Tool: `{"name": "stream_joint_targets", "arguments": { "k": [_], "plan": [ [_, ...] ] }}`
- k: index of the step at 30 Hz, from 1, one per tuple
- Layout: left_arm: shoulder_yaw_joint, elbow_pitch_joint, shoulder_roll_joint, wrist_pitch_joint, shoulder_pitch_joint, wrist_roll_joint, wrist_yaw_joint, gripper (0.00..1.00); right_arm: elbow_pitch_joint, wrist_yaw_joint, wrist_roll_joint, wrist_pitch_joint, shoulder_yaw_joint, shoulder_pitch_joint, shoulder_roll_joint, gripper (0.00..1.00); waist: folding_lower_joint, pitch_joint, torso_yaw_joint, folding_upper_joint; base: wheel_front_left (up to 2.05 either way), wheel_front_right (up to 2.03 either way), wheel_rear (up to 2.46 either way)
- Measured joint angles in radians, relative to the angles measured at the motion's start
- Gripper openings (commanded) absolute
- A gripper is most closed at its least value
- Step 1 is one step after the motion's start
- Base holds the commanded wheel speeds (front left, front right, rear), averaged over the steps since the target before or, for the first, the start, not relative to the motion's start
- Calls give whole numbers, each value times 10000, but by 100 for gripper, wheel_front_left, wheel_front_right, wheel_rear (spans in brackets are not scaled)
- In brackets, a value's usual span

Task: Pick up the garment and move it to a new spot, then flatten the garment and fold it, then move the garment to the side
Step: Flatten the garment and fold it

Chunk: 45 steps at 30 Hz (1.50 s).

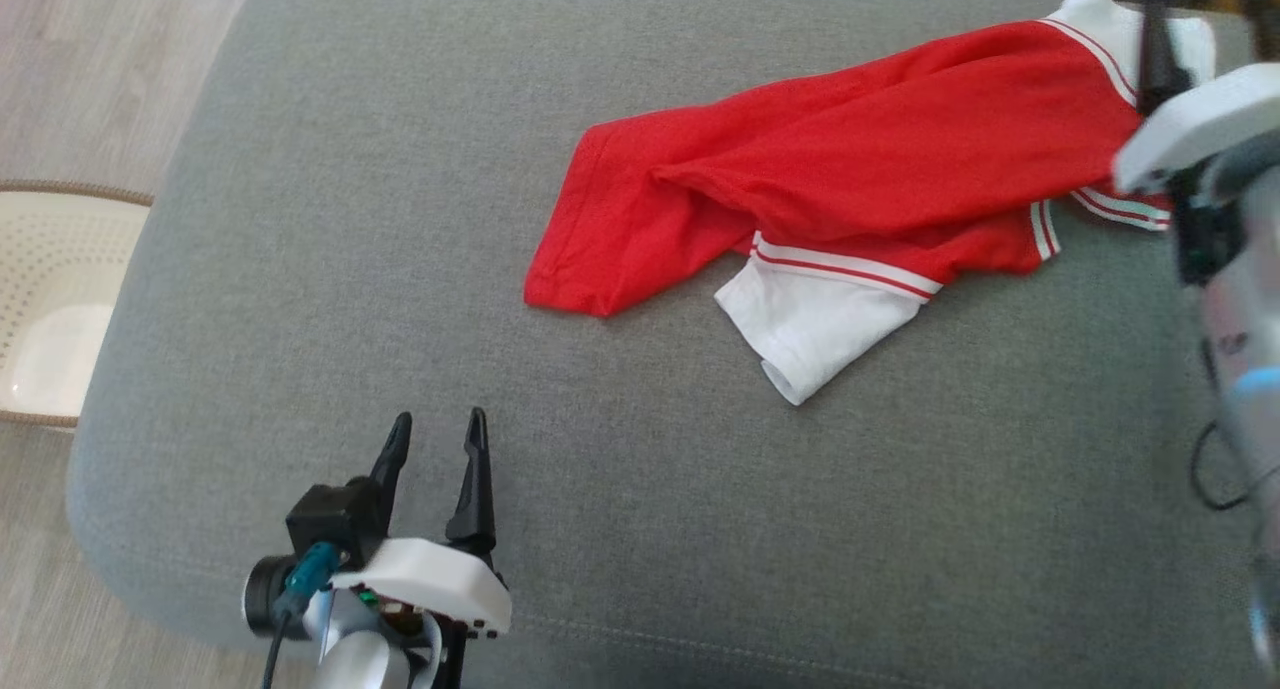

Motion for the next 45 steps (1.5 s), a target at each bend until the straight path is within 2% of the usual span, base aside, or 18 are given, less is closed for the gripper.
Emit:
{"name": "stream_joint_targets", "arguments": {
  "k": [5,8,9,18,25,29,30,31,32,35,39,45],
  "plan": [
    [0,25,2,0,0,-2,2,100,-842,-2,322,-2,970,810,616,100,0,-108,-142,0,0,0,0],
    [-6,29,0,0,0,-2,2,100,-1348,0,849,-2,2042,1827,1116,100,0,-228,-235,0,0,0,0],
    [-6,35,0,0,1,-2,2,100,-1622,0,1244,0,2763,2466,1285,100,0,-316,-276,0,0,0,0],
    [-6,38,4,0,189,-15,2,100,-2109,0,3012,219,5875,4427,1383,100,0,-656,-311,0,0,0,0],
    [-13,65,4,0,343,-13,-31,100,-1753,0,3239,203,6788,4456,1476,100,0,-737,-208,0,0,0,0],
    [-59,56,4,0,340,-13,-40,100,-1137,0,3168,77,6778,4408,1590,99,0,-674,-106,0,0,0,0],
    [-65,56,4,0,335,-13,-42,100,-995,0,3103,10,6740,4367,1628,82,0,-652,-77,0,0,0,0],
    [-73,56,4,0,328,-12,-44,100,-871,-2,3043,-10,6665,4331,1678,37,0,-629,-42,0,0,0,0],
    [-75,52,4,0,325,-12,-44,100,-740,0,3003,-50,6592,4275,1722,0,0,-601,-9,0,0,0,0],
    [-56,50,4,0,324,2,-109,100,-453,-2,2846,-88,6295,3999,1806,0,0,-575,27,0,0,0,0],
    [52,27,6,0,328,59,-104,100,-834,0,2437,-73,5450,3948,1662,0,0,-623,-200,0,0,0,0],
    [33,-38,6,0,325,86,-119,100,-1799,0,1058,-71,3822,3949,184,0,0,-833,-753,0,0,0,0]
  ]
}}
